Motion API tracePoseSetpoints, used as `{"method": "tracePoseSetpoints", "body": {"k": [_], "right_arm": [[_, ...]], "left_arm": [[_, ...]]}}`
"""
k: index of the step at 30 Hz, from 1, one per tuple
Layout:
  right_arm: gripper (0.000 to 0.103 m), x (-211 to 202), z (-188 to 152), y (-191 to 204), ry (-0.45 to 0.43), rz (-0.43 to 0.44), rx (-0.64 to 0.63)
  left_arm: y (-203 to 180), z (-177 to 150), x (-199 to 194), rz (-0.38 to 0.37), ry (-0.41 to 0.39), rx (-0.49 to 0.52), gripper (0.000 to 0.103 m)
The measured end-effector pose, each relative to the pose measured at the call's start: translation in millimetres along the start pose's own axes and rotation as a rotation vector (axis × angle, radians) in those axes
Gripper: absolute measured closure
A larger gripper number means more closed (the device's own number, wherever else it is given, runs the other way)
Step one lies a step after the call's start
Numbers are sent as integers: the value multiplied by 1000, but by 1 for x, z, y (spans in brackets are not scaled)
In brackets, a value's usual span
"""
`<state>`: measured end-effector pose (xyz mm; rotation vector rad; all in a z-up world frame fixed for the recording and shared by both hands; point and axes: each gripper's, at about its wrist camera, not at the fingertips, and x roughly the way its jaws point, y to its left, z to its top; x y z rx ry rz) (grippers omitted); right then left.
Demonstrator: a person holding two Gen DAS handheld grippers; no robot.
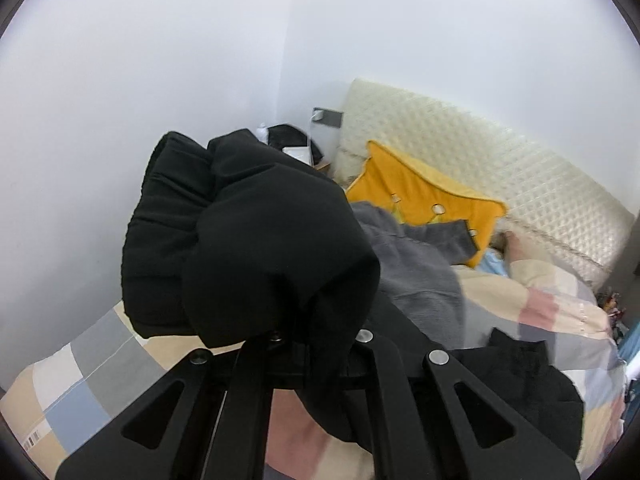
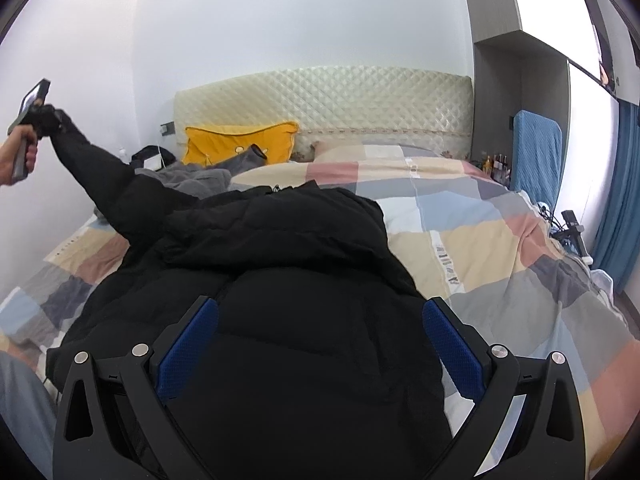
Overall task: Fold large clothes
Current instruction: 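Grasp the other sleeve end with the left gripper and lift it, then carry the held sleeve over the jacket body toward the right gripper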
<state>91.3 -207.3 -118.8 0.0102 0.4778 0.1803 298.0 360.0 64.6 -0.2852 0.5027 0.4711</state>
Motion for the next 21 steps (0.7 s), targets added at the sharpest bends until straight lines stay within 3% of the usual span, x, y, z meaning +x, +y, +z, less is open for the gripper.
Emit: {"method": "tracePoseSetpoints", "body": {"k": [14, 21], "right_arm": [[0, -13, 5, -34, -48, 55, 6], [0, -20, 6, -52, -77, 83, 52]], "left_arm": [[-123, -1, -91, -103, -71, 141, 99], [-195, -16, -122, -209, -98, 188, 99]]}}
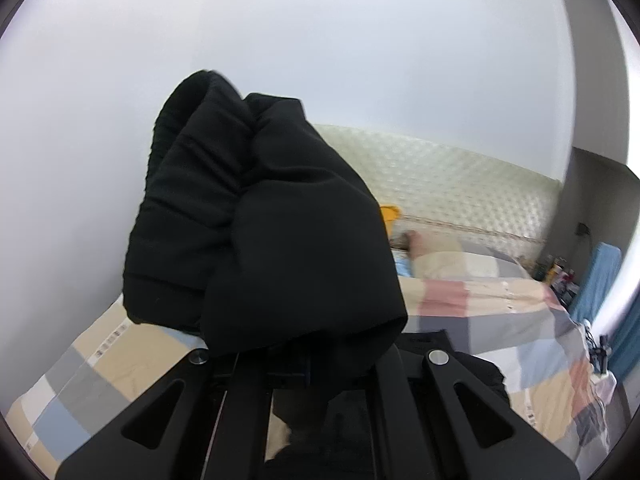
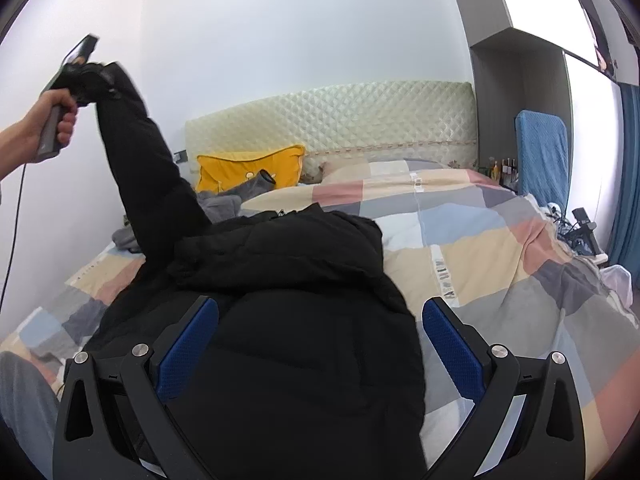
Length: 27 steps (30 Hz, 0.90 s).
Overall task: Fold large clothes
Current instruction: 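Carry the held sleeve over the jacket body toward the right gripper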
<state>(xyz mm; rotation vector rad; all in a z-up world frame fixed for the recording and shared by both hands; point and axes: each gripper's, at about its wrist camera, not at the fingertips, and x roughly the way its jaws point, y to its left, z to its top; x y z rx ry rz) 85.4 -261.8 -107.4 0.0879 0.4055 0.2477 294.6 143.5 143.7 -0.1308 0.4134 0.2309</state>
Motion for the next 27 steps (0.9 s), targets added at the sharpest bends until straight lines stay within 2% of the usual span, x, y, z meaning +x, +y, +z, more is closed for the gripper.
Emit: {"method": "tracePoseSetpoints", "body": {"k": [7, 12, 16, 20, 24, 27], "right_arm": [[0, -2, 5, -18, -24, 0, 26], [0, -2, 10, -31, -36, -3, 35], [0, 3, 18, -41, -37, 9, 53], [0, 7, 17, -52, -42, 0, 72], [0, 18, 7, -67, -13, -28, 123], [0, 31, 0, -79, 26, -46, 173]], "left_arm": [[-87, -18, 8, -78, 21, 108, 98], [-148, -47, 18, -143, 47, 175, 98], [-193, -89, 23, -215, 63, 232, 98], [-242, -140, 46, -286, 124, 282, 98], [-289, -189, 70, -307, 178, 384, 98], [-305, -216, 88, -318, 224, 415, 98]]}}
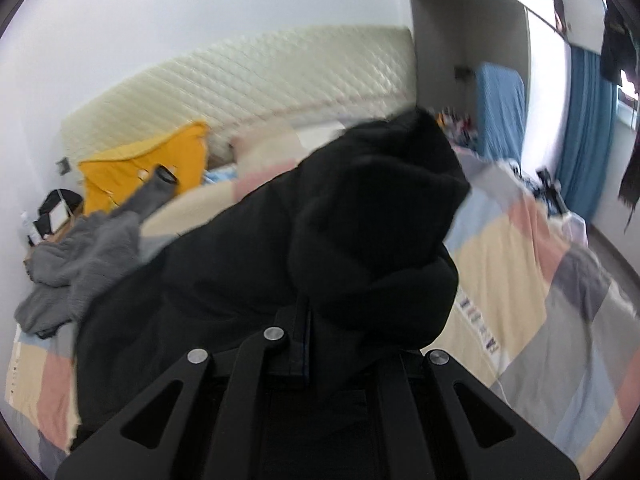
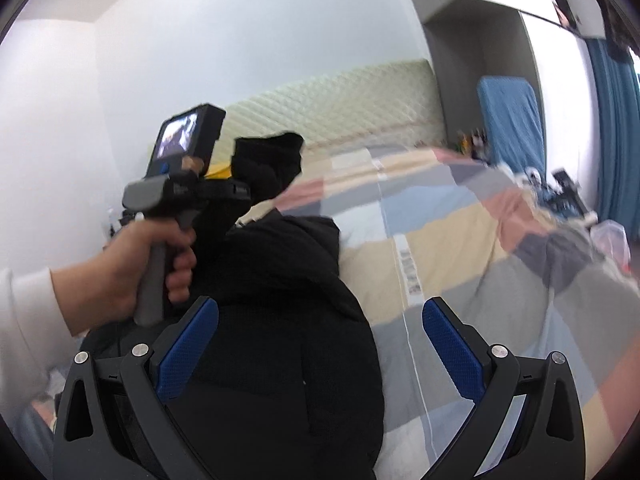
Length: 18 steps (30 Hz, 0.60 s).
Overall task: Fold large clothes
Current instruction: 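Carry the held sleeve over the jacket body toward the right gripper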
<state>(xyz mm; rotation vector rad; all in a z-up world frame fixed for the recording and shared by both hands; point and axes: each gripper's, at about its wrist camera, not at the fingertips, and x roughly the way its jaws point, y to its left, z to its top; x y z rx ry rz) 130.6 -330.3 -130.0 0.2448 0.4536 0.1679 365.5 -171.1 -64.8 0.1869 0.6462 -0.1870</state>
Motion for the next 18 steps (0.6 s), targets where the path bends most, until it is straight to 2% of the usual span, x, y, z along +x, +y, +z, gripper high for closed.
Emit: {"method": "tracePoseSetpoints", "body": {"k": [10, 14, 18], "right_arm": [[0, 31, -7, -8, 40, -26, 40], [0, 39, -9, -7, 53, -34, 33], [0, 43, -13, -6, 71, -46, 31]], "left_arm": [[-33, -53, 86, -6, 143, 42, 98], [-29, -59, 101, -19, 179, 34, 98], [-31, -58, 95, -4, 160, 22, 95]]}}
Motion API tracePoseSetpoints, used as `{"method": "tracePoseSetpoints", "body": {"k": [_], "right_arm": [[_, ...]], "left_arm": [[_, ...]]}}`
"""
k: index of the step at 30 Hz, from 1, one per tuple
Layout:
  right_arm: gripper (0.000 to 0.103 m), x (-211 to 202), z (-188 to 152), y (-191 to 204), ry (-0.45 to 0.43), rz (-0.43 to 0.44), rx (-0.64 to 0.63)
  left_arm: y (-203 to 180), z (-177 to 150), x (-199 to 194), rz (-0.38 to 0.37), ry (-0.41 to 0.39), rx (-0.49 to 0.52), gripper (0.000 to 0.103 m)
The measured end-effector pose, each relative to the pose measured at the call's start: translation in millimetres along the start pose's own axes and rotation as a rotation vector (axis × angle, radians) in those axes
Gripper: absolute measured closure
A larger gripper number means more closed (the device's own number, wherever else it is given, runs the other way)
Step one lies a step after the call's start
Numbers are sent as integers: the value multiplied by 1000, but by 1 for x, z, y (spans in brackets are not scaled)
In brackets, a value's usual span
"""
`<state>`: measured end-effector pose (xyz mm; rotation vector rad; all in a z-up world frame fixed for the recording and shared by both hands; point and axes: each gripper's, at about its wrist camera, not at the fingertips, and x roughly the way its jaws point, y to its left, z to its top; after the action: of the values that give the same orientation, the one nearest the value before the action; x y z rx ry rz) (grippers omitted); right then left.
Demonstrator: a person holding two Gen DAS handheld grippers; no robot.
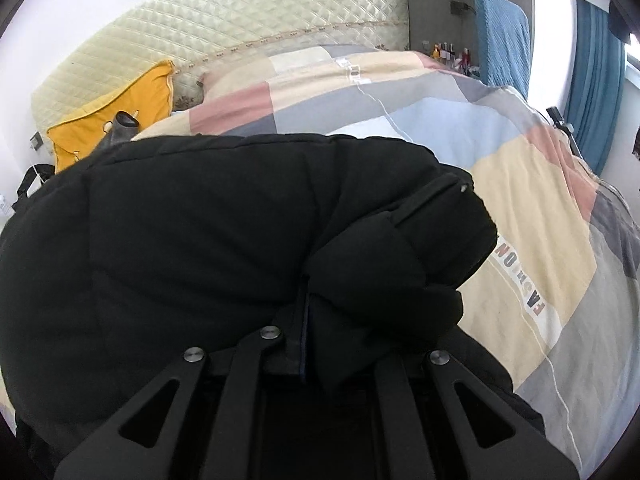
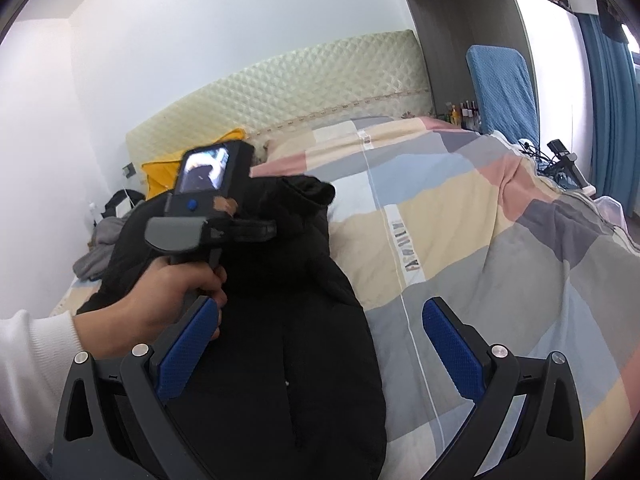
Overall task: Fold large clothes
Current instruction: 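Carry the held sleeve over the jacket body toward the right gripper, then lay the sleeve on the jacket body and open the left gripper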
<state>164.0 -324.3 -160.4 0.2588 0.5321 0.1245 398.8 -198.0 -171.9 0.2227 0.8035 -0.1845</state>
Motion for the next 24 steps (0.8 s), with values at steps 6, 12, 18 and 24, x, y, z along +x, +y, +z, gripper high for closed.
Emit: {"method": "tracePoseSetpoints", "body": {"k": [6, 12, 18, 24], "right_arm": [[0, -4, -1, 2, -16, -2, -9], [0, -4, -2, 3, -22, -7, -17], [0, -7, 0, 7, -42, -13, -44], [0, -8, 13, 20, -73, 13, -67]], "left_arm": [[9, -2, -11, -112, -5, -69, 76], [21, -4, -30, -192, 19, -70, 41], [38, -14, -79, -235, -70, 2, 17], [87, -18, -127, -176, -136, -14, 17]]}}
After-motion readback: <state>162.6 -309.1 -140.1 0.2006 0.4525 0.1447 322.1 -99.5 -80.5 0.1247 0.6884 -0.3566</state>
